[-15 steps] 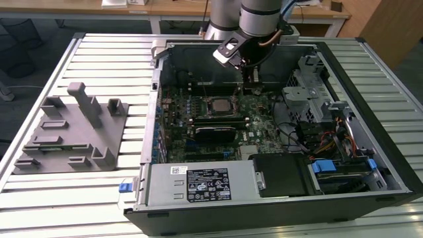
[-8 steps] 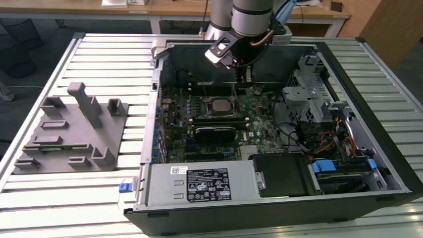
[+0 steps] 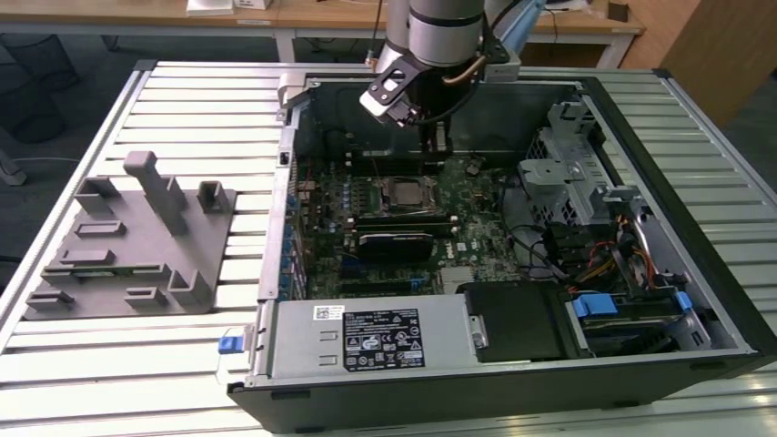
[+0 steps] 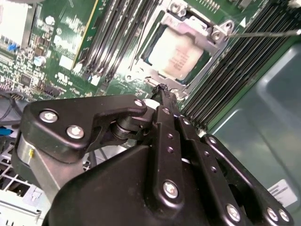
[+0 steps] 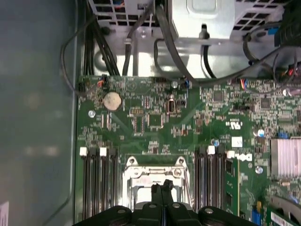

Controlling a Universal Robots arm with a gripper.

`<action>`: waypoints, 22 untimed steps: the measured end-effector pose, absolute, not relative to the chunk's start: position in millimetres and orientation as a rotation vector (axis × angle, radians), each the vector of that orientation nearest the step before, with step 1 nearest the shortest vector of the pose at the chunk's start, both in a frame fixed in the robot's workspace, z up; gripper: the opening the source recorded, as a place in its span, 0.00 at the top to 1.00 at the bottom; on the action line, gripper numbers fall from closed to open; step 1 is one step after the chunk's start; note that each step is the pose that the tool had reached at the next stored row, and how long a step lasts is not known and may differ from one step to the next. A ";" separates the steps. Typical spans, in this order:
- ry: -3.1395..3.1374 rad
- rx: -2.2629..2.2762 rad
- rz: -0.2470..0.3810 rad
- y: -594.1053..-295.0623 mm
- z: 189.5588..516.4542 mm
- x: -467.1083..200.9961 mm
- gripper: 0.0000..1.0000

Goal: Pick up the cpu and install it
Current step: 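Close the cpu cover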

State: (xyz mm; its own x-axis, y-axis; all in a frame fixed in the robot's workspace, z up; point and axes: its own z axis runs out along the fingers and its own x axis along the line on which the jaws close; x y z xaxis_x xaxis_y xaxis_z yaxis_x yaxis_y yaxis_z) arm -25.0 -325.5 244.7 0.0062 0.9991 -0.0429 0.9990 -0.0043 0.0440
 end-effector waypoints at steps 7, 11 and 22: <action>2.172 2.184 0.001 -325.5 244.6 -30.2 0.89; 2.172 2.184 0.001 -325.5 243.4 -33.9 0.89; 2.171 2.184 0.000 -325.5 231.2 -37.9 0.89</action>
